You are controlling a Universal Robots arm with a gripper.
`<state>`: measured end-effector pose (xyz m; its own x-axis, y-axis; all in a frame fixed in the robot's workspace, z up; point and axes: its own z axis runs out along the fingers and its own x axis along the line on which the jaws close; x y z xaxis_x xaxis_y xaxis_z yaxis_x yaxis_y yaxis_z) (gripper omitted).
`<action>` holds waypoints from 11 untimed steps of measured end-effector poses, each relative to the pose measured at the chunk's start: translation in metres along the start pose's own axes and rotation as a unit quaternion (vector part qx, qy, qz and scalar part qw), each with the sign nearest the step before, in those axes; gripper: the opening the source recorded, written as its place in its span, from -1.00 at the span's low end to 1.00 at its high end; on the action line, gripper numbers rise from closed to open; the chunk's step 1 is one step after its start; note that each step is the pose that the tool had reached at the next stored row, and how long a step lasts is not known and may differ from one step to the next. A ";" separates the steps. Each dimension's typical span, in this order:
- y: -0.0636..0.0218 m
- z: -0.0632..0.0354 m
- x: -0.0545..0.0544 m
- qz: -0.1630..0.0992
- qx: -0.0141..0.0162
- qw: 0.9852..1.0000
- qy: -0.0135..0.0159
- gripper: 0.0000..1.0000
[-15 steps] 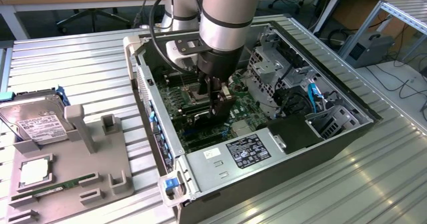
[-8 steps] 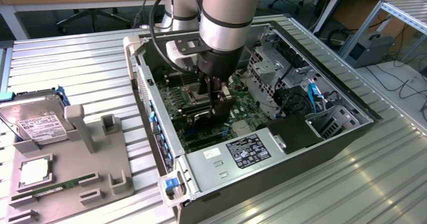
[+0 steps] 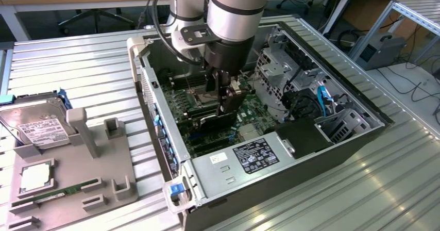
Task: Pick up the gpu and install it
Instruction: 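Insert the gpu into the slot, then press down on the gpu until it lock into place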
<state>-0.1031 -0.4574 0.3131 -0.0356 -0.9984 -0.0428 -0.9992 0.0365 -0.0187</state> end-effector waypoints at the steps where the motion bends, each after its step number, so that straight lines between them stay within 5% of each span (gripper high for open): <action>1: 0.0000 -0.0001 0.000 0.000 0.000 1.000 0.000 0.40; 11: 0.0000 -0.0001 0.000 0.000 0.000 1.000 0.000 0.40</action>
<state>-0.1031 -0.4574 0.3131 -0.0357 -0.9985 -0.0426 -0.9992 0.0365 -0.0186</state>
